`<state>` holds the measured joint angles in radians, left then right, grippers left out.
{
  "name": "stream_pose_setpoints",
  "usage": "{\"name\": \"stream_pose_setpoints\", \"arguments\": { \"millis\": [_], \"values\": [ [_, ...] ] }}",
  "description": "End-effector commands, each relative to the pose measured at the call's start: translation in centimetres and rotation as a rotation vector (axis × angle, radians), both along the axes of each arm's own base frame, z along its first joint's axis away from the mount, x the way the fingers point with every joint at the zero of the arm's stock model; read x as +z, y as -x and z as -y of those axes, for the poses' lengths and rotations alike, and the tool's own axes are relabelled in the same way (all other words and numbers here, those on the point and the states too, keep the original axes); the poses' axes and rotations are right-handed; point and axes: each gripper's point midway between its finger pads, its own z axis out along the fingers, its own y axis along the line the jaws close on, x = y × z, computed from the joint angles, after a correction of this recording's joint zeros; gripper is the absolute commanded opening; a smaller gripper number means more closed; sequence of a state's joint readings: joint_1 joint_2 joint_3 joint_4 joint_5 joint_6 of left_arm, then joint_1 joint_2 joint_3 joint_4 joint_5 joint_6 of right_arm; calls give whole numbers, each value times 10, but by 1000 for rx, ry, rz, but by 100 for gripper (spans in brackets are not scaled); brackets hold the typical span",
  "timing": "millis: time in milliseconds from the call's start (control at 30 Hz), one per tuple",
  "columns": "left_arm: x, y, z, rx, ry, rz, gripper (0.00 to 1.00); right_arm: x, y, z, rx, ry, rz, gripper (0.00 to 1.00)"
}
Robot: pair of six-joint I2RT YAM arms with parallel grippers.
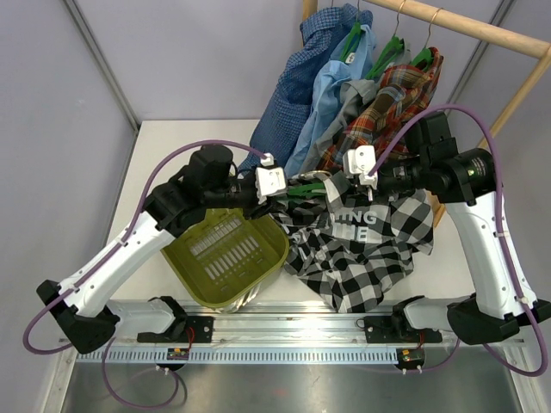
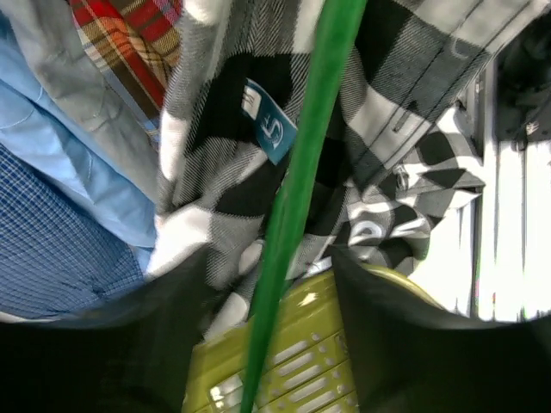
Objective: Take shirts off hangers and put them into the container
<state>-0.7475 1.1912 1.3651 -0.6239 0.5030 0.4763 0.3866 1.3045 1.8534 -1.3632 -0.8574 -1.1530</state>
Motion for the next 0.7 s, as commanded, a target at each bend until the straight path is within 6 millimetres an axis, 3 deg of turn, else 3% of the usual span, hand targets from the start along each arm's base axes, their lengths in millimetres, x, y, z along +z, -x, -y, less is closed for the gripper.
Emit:
{"name": "stream_pose_setpoints", "arguments": {
  "millis": [0,67,133,300,333,433,667],
  "values": [
    [34,-15,0,40,13,150,34,0,27,2,63,-3,-26,0],
    [35,-14,1,39,26,155,23,-4,26,3,56,8,-27,0],
    [33,-13,2,35,29,155,0,-6,27,5,53,14,-27,0],
    [22,-7,-2,40,24,129,0,-9,29,4,12,-1,-89,8],
    [21,-7,-4,47,25,124,0,-10,28,5,-9,-2,-103,22],
    [18,-5,-15,98,32,118,0,-11,24,8,-78,-13,-142,48],
    [17,8,-45,167,138,-1,0,-22,28,25,-166,-10,-244,55]
  ]
}}
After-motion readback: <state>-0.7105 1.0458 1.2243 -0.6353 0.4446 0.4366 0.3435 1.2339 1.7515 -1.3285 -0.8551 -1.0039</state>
